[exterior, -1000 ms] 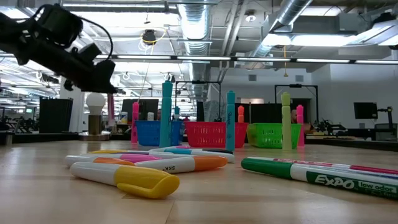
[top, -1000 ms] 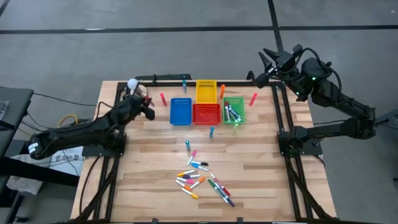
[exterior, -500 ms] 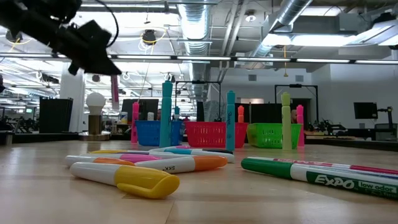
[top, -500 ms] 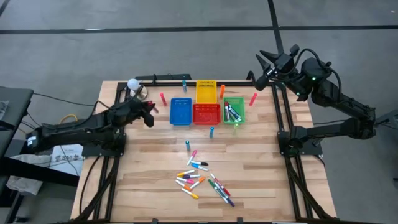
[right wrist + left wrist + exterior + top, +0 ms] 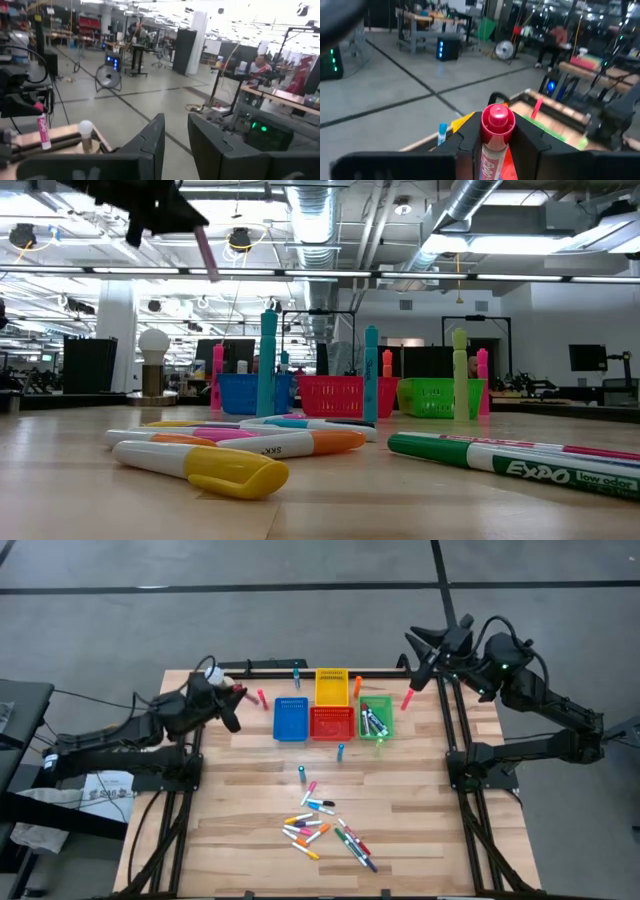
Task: Pick & Place Markers
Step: Put the large pink marker pen into the green bin
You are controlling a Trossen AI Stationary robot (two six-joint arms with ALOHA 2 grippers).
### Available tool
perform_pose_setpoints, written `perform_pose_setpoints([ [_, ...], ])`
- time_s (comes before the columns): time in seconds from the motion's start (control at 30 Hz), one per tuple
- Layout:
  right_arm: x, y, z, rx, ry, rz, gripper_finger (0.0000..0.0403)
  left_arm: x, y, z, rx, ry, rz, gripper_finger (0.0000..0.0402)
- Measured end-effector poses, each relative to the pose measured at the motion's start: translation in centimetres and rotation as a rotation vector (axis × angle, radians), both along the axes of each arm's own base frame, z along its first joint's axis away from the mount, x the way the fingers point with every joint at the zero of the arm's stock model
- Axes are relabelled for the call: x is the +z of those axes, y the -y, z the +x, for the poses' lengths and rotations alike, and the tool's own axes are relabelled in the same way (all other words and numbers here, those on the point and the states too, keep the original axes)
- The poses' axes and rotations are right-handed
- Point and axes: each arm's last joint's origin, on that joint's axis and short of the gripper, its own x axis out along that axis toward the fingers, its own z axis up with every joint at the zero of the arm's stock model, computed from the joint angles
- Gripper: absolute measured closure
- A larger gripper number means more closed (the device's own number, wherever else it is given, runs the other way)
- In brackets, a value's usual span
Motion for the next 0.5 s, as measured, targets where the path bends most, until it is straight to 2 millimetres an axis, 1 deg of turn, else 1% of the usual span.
perform_pose_setpoints([
  [0.1,0.2,0.1,0.2,0.0,0.029,-0.007,0.0329,1.3,-0.1,0.4,-0.001,0.031,0.045,0.0326],
  [0.23,0.0,0.3,0.9,0.0,0.026,-0.004,0.0329,2.3,-0.4,1.7,0.0,0.081,0.128,0.0325],
  [0.37,-0.9,0.8,2.7,0.0,-0.007,0.034,0.0329,3.3,-0.8,3.8,0.006,0.108,0.232,0.0325],
  [0.5,-2.5,1.5,5.2,0.027,-0.083,0.072,0.0329,4.2,-1.7,6.3,-0.08,0.076,0.289,0.0325],
])
